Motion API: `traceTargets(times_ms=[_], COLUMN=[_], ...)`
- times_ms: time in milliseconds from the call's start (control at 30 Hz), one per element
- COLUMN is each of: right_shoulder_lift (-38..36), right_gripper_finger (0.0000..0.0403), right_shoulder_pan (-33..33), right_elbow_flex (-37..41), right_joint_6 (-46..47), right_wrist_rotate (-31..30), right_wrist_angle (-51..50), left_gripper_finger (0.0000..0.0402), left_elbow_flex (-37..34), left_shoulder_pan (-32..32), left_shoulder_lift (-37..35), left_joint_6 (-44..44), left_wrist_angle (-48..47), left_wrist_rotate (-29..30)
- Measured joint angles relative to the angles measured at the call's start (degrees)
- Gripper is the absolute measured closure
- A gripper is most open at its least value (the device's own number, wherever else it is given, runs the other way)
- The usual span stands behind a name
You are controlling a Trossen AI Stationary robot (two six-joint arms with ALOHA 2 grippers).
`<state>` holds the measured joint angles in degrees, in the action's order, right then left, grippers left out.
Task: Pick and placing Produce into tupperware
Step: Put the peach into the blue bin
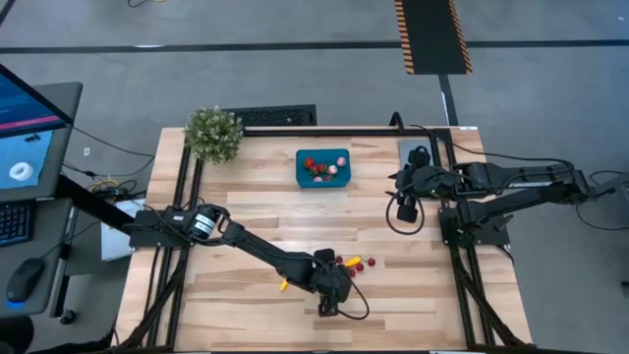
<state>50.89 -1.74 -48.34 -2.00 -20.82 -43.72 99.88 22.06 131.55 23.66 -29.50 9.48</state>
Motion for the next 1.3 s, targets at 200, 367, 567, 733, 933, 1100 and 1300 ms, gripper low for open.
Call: traceTargets(times_ms=[200,367,567,733,933,1100,1300], right_shoulder_lift=[0.00,0.00,0.00,0.00,0.00,0.00,0.00], right_gripper_finger=[0.0178,0.0178,0.0178,0.0178,0.0178,0.0178,0.0178], right_shoulder_pan=[-0.01,-0.02,-0.01,0.00,-0.02,-0.02,-0.02], right_elbow_flex=[0.01,0.02,0.02,0.02,0.04,0.04,0.04], right_joint_6=[0.00,0.00,0.00,0.00,-0.02,0.00,0.00], right_wrist_rotate=[0.00,0.00,0.00,0.00,0.00,0.00,0.00], right_wrist_angle=[0.00,0.00,0.01,0.00,0.09,0.29,0.33], left_gripper_finger=[0.0241,0.0269,0.0273,0.0269,0.0272,0.0268,0.0268], left_elbow_flex=[0.00,0.00,0.00,0.53,4.59,7.79,10.92], left_shoulder_pan=[-0.04,-0.07,-0.11,-0.17,-0.09,-0.04,0.02], left_shoulder_lift=[0.00,0.00,0.00,-0.28,-0.44,-0.43,-0.44], left_joint_6=[-0.02,0.74,3.95,7.23,7.61,7.61,7.40], left_wrist_angle=[0.13,0.20,0.35,0.30,-0.52,-0.64,-1.23], left_wrist_rotate=[1.32,1.68,1.66,1.66,1.68,1.74,0.81])
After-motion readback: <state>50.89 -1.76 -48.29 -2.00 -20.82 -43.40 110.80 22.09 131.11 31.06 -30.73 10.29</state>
